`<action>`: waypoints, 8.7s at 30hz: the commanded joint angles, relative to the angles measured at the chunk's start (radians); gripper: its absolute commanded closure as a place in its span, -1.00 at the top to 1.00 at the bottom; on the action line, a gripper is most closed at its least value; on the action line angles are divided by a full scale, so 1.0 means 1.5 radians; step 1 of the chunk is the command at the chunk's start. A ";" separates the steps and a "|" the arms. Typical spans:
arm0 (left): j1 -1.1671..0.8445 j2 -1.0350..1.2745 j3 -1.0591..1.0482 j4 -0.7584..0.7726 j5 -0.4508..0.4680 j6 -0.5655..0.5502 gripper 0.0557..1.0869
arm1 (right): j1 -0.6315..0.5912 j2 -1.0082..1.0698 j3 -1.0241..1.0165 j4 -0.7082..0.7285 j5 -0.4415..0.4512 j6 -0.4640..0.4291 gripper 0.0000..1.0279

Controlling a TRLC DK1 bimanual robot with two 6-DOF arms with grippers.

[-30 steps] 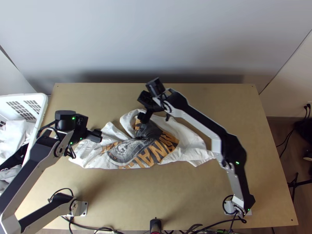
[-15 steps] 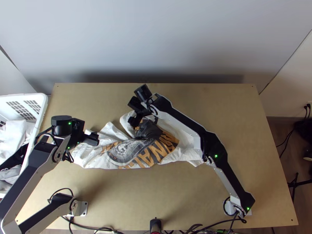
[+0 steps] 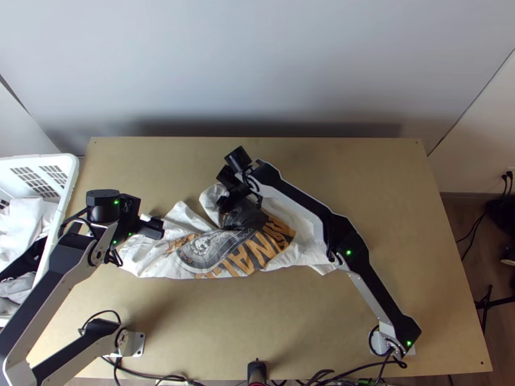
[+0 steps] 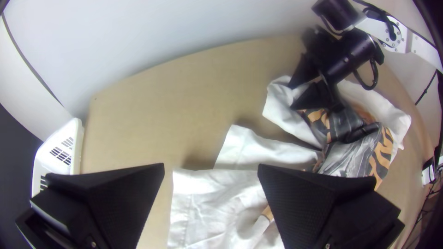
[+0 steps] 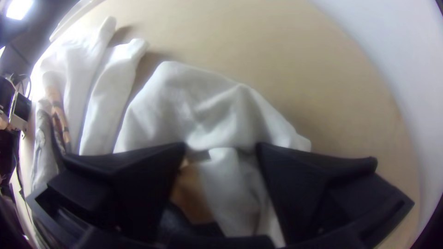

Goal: Fold the t-shirt

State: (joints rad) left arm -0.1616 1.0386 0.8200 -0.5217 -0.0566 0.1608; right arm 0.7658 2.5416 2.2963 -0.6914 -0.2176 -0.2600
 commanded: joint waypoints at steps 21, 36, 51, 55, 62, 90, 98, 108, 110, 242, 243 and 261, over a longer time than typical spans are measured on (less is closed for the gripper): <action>-0.007 -0.025 -0.033 -0.009 0.002 -0.013 0.91 | -0.200 -0.106 -0.104 0.074 0.053 0.165 -0.94; 0.026 0.167 -0.023 -0.033 0.047 -0.054 0.91 | -0.250 -0.277 -0.328 0.179 0.072 0.168 -0.94; 0.240 0.345 0.153 -0.119 0.254 -0.169 0.91 | -0.251 -0.320 -0.399 0.207 0.072 0.168 -0.94; 0.242 0.363 0.160 -0.148 0.311 -0.179 0.91 | -0.250 -0.323 -0.403 0.209 0.072 0.169 -0.94; 0.237 0.384 0.162 -0.196 0.388 -0.183 0.91 | -0.250 -0.322 -0.399 0.210 0.077 0.168 -0.94; 0.232 0.389 0.151 -0.259 0.379 -0.111 0.91 | -0.254 -0.322 -0.397 0.218 0.083 0.168 -0.94; 0.222 0.389 0.138 -0.214 0.384 -0.114 0.90 | -0.251 -0.322 -0.405 0.221 0.083 0.174 -0.94; 0.185 0.390 0.122 -0.141 0.395 -0.134 0.59 | -0.249 -0.322 -0.408 0.224 0.084 0.177 -0.95; 0.186 0.387 0.118 -0.133 0.395 -0.138 0.21 | -0.249 -0.323 -0.409 0.224 0.084 0.177 -0.94; 0.151 0.007 0.531 -0.335 0.455 -0.216 -0.93 | -0.199 -0.363 -0.584 0.009 -0.191 0.282 0.81; 0.151 0.007 0.531 -0.335 0.456 -0.216 -0.93 | -0.200 -0.362 -0.580 0.012 -0.190 0.280 0.81; 0.151 0.010 0.536 -0.336 0.455 -0.215 -0.93 | -0.205 -0.358 -0.546 0.013 -0.174 0.267 0.81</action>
State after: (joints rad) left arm 0.0639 1.0534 1.6199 -1.0245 0.6254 -0.1631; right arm 0.4534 1.9766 1.4662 -0.6731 -0.4870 0.1463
